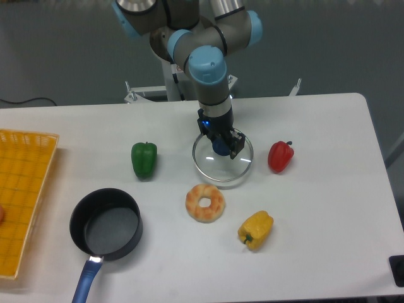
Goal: Place the lid on the table
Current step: 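Lower the glass lid onto the table beside the red pepper, then hold the lid flat on the table with the gripper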
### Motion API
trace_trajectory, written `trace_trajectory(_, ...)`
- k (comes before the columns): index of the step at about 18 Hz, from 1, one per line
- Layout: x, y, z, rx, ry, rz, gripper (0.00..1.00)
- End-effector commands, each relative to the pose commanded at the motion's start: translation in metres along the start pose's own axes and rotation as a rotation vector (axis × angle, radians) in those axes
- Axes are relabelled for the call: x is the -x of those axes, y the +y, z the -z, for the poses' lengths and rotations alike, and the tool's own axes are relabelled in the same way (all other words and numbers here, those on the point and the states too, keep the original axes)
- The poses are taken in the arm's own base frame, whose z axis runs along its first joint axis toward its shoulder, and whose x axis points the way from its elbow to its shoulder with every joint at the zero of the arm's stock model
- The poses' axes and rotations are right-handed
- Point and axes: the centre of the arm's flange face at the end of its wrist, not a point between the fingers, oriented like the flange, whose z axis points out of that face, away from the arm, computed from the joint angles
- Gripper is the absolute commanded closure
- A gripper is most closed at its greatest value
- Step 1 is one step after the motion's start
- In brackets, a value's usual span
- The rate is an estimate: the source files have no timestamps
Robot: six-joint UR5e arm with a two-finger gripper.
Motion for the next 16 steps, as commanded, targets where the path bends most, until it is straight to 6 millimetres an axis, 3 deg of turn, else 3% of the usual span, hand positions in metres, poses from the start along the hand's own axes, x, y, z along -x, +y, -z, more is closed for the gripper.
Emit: trace_trajectory(16, -0.001, 0.000, -0.011, -0.003, -0.010, -0.019, 0.40)
